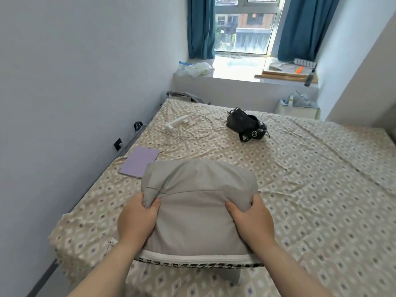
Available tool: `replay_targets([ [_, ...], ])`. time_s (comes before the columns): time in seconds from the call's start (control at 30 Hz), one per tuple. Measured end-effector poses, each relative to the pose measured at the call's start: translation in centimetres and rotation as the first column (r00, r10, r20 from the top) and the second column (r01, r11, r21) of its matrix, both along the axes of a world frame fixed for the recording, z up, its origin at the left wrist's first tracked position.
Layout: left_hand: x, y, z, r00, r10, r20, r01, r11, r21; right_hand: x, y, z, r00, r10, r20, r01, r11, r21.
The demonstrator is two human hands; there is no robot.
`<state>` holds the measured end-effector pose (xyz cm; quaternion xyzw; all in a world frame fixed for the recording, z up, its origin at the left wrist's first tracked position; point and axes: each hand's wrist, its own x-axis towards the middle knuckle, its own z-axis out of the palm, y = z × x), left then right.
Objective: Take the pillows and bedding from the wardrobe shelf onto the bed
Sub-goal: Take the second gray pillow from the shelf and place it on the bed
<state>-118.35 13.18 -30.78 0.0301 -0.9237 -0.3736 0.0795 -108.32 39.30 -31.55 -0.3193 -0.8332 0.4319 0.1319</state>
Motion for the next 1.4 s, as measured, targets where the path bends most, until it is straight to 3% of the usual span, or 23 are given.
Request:
replay_targets([
  [0.27, -6.9, 4.6, -7.7, 0.968, -0.21, 0.14, 0.211, 0.978, 0.011, -3.6, 2.3, -7.6, 0.985, -0.125, 0.119, 0.134, 0.988, -0.078],
  [0.43, -11.0, 6.4, -16.2, 0.937, -0.34, 0.082, 0.331, 0.937, 0.112, -5.7, 2.1, -16.0, 0.952, -0.271, 0.142, 0.284, 0.956, -0.077],
  [0.53, -12.8, 6.7, -22.3, 0.906, -0.399, 0.141, 0.383, 0.915, 0.129, -6.4, 1.7, -21.9, 0.925, -0.334, 0.18, 0.348, 0.936, -0.052],
  [0.8, -12.8, 4.7, -32.7, 0.861, -0.419, 0.287, 0.413, 0.907, 0.085, -5.2, -0.7, -32.2, 0.881, -0.356, 0.311, 0.373, 0.928, 0.007],
  [1.1, -14.1, 3.4, -30.3, 0.824, -0.297, 0.482, 0.343, 0.939, -0.008, -5.4, -1.1, -29.3, 0.816, -0.367, 0.446, 0.344, 0.929, 0.135],
  [1.2, -14.6, 2.9, -26.9, 0.825, -0.326, 0.461, 0.364, 0.931, 0.007, -5.3, -0.9, -25.2, 0.824, -0.367, 0.431, 0.338, 0.93, 0.145],
  [1.3, -14.4, 2.7, -22.3, 0.801, -0.409, 0.437, 0.408, 0.907, 0.103, -4.9, -1.5, -20.2, 0.853, -0.313, 0.417, 0.324, 0.945, 0.048],
  [1.4, -14.1, 3.3, -16.8, 0.77, -0.505, 0.389, 0.446, 0.863, 0.236, -4.0, -2.3, -14.2, 0.859, -0.304, 0.412, 0.401, 0.9, -0.173],
])
